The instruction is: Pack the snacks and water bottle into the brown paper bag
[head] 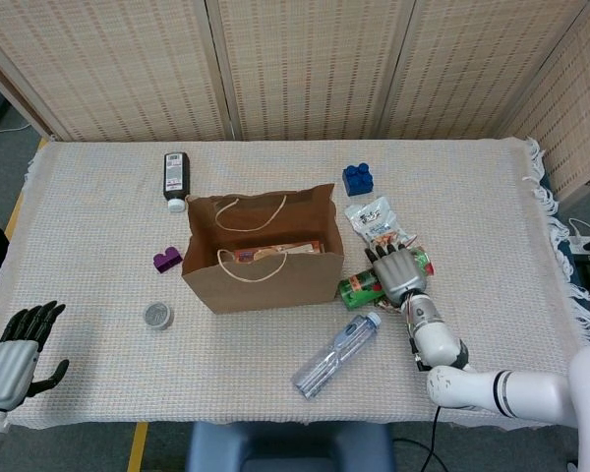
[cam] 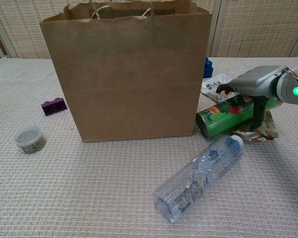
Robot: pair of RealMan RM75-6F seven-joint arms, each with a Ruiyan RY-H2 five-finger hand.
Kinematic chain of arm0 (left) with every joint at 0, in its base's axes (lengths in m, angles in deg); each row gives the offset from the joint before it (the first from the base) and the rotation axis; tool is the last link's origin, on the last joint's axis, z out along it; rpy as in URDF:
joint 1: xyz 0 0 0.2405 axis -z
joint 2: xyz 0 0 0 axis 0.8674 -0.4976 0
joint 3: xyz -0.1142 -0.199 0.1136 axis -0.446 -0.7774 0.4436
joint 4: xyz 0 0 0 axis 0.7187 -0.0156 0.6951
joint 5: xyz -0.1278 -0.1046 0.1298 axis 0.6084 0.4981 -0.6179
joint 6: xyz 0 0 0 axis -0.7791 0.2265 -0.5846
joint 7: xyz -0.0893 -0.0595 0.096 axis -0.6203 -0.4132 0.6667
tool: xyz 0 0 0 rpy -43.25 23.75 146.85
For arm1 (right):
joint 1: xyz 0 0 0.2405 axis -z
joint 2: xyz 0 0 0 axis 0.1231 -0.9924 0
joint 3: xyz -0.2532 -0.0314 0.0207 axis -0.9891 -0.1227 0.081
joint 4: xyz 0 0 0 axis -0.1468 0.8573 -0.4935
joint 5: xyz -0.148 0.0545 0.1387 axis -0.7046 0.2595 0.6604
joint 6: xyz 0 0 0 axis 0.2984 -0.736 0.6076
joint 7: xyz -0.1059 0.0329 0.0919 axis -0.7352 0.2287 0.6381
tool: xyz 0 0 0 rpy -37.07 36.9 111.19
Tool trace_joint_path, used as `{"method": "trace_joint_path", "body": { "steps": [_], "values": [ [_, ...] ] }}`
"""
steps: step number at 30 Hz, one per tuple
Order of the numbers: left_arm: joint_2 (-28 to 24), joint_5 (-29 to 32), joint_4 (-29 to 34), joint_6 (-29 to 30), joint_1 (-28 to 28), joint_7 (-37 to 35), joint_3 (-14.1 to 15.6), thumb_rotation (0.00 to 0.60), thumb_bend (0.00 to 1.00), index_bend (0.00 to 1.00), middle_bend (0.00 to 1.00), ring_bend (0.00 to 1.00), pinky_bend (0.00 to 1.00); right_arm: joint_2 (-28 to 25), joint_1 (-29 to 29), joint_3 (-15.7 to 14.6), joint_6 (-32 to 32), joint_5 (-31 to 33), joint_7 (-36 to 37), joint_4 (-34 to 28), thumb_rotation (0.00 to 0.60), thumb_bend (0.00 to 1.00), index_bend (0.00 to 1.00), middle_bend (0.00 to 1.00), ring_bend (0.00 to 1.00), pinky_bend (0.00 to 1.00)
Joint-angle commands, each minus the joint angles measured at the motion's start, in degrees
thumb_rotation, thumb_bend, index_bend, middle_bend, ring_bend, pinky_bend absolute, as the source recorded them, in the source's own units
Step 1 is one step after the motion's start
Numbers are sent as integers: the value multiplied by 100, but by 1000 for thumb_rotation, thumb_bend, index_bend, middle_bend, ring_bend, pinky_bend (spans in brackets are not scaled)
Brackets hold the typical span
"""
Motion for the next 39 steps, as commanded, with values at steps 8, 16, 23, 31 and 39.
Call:
{"method": "trace_joint_path", "body": {
  "steps": [8, 16, 23, 31, 39],
  "values": [
    [-1, -10, 3, 20, -3, -8, -2, 600, 366, 0, 0, 0, 43, -336, 315, 13, -192, -997, 898, -192, 600, 322, 606, 580, 688, 739],
    [-2, -18, 27, 50, -16, 10, -2, 600, 367, 0, 0, 0, 43, -1358, 732, 333, -442, -1611, 2010, -1004, 600, 325, 607, 581, 688, 738],
    [24, -56, 53, 66, -19, 84, 15, 600, 367, 0, 0, 0, 44, -2262, 1387, 799, -1147, -2630, 3475, -1498, 600, 325, 607, 581, 688, 739],
    [89, -121, 86, 73, -10, 245, 42, 600, 368, 0, 0, 0, 44, -1966, 1661, 1673, -2665, -3121, 4237, -2031, 600, 325, 606, 582, 680, 739],
    [57, -193, 131, 187, -53, 245, 52, 600, 369, 0, 0, 0, 44, -649, 1048, 2375, -3557, -3381, 3403, -2283, 600, 325, 607, 583, 678, 739]
  ]
}}
